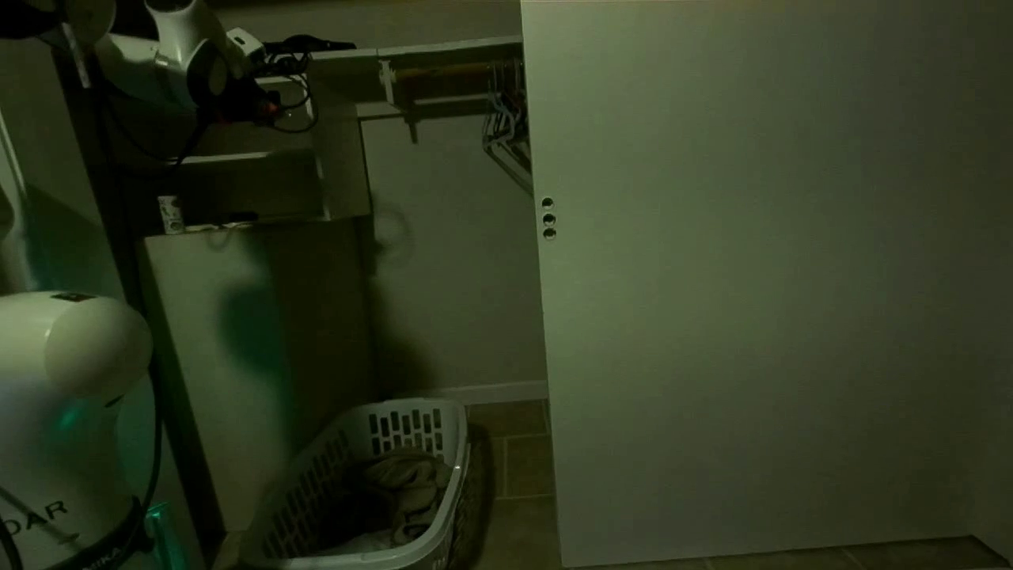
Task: Move the black object from the bottom shelf to the middle shelf.
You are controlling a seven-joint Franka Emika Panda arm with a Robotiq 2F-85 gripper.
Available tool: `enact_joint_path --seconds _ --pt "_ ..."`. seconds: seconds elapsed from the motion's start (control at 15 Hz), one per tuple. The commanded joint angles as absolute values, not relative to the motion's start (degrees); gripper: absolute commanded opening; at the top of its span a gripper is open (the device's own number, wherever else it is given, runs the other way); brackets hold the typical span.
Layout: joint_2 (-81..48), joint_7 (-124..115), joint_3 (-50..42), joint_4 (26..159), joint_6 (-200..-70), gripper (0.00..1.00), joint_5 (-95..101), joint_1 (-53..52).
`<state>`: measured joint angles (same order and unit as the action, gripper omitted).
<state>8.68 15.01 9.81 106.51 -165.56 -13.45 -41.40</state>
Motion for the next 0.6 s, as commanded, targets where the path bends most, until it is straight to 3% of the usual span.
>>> enact_joint_path --seconds 0.0,0.53 --pt "0.2 14.3 10.8 94.4 -158.1 0.07 -11.2 -41.7" --pt "-12.8 10.0 18.5 77.5 -149.3 0.07 -2.5 -36.7"
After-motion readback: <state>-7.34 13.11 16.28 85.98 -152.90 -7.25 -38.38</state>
